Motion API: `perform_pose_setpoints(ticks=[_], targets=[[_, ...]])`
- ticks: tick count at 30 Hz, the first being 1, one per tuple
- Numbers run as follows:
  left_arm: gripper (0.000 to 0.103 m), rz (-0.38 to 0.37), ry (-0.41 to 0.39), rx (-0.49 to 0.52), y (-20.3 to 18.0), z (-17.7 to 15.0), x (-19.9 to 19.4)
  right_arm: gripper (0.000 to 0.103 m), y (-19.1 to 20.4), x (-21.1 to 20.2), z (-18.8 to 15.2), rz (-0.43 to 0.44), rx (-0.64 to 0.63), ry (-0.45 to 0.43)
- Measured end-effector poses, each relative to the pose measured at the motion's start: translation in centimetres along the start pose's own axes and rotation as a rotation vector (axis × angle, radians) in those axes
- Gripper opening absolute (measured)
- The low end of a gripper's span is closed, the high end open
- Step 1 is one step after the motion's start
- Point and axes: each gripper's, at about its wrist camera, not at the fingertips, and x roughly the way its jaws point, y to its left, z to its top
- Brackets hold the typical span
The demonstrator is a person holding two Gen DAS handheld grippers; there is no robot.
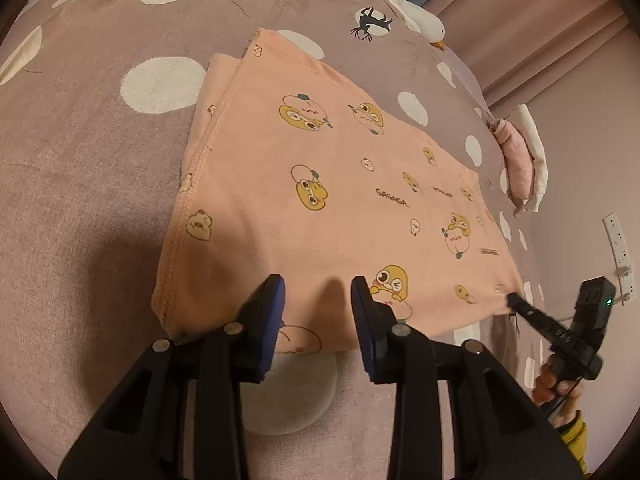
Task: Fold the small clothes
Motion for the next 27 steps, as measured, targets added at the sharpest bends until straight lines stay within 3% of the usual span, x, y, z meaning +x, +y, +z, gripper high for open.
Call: perform_pose_setpoints(ticks=[6, 9, 13, 17, 21, 23, 27], targets=[[0.033, -0.009, 0.008, -0.017, 0.4, 0.1, -0.1, 0.003, -2.1, 2.0, -0.6, -0.100, 0.038, 0.103], [0.033, -0.008, 0.011, -0.018, 0.3, -0.1, -0.7, 0.003, -2.7, 0.4, -0.7, -0.040, 0.094, 0.043], [0.033, 0.035, 0.002, 0.040, -0.5, -0.5, -2.0, 0.004, -1.4, -2.4, -0.3, -0.028, 0.028, -0.076], [0.033, 0.064, 0.028, 0.063, -0.5, -1.3, -1.9, 0.004, 1.3, -1.7, 0.8, 0.035, -0.044, -0.101], [0.033, 0.069, 0.032, 0.073, -0.3, -2.1, -1.7, 0.004, 4.0, 1.3, 1.3, 0.060, -0.072, -0.068], [0.034, 0.063, 0.036, 0.067, -0.2, -2.2, -1.9, 0.004, 4.7, 3.1, 0.9, 0.029, -0.084, -0.032], [0.036, 0.057, 0.042, 0.063, 0.2, -2.7, -2.8, 0.004, 3.0, 5.6, -0.5, -0.028, -0.028, 0.074]])
